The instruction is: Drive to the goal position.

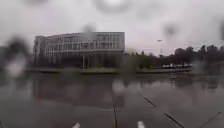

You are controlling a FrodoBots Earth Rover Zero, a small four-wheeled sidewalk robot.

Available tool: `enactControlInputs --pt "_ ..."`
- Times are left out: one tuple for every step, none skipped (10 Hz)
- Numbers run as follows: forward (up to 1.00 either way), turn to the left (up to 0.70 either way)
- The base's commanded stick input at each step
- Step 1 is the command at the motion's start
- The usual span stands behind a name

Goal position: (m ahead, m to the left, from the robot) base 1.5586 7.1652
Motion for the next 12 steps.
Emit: enactControlInputs --pt "0.00 0.70" --pt "0.00 0.70" --pt "0.00 0.70" --pt "0.00 0.70" --pt "0.00 0.70" --pt "0.00 0.70" --pt "0.00 0.70" --pt "0.00 0.70" --pt "0.00 0.70" --pt "0.00 0.70" --pt "0.00 0.70" --pt "0.00 0.70"
